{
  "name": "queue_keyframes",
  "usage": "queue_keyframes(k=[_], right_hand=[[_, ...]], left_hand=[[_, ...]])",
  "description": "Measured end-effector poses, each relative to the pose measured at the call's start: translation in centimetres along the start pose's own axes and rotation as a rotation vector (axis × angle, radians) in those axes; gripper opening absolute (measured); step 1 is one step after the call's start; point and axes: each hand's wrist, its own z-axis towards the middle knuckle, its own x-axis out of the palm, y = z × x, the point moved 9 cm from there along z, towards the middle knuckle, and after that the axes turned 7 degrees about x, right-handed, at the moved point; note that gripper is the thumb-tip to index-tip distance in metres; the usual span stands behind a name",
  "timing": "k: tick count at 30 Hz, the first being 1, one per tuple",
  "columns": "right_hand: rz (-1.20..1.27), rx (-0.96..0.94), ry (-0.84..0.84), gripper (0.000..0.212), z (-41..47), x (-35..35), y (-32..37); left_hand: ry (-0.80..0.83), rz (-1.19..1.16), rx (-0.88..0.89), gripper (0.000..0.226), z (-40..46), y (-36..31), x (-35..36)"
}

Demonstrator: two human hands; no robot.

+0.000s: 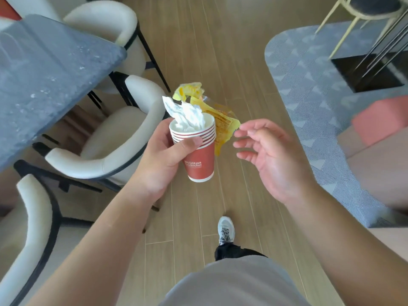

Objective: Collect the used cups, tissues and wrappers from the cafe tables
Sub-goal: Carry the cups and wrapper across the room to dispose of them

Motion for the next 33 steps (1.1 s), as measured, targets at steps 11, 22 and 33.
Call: queue_keyframes(k=[11,22,33], right_hand=[[-0.019,-0.043,0.035,0.015,15.7,-0.6,7.5],[-0.061,-0.035,-0.041,0.014,35.5,3.2,11.2],[-0.080,-0.084,-0.082,0.018,53.5,8.4,19.4]], left_hand=[[-0.014,0.002,0.037,0.070,17.7,-1.8,1.1],[-0.007,-0.037,0.029,0.059,38.1,1.4,-4.7],[0.070,-0.060,0.042,0.078,58.8,-0.7,-9.7]])
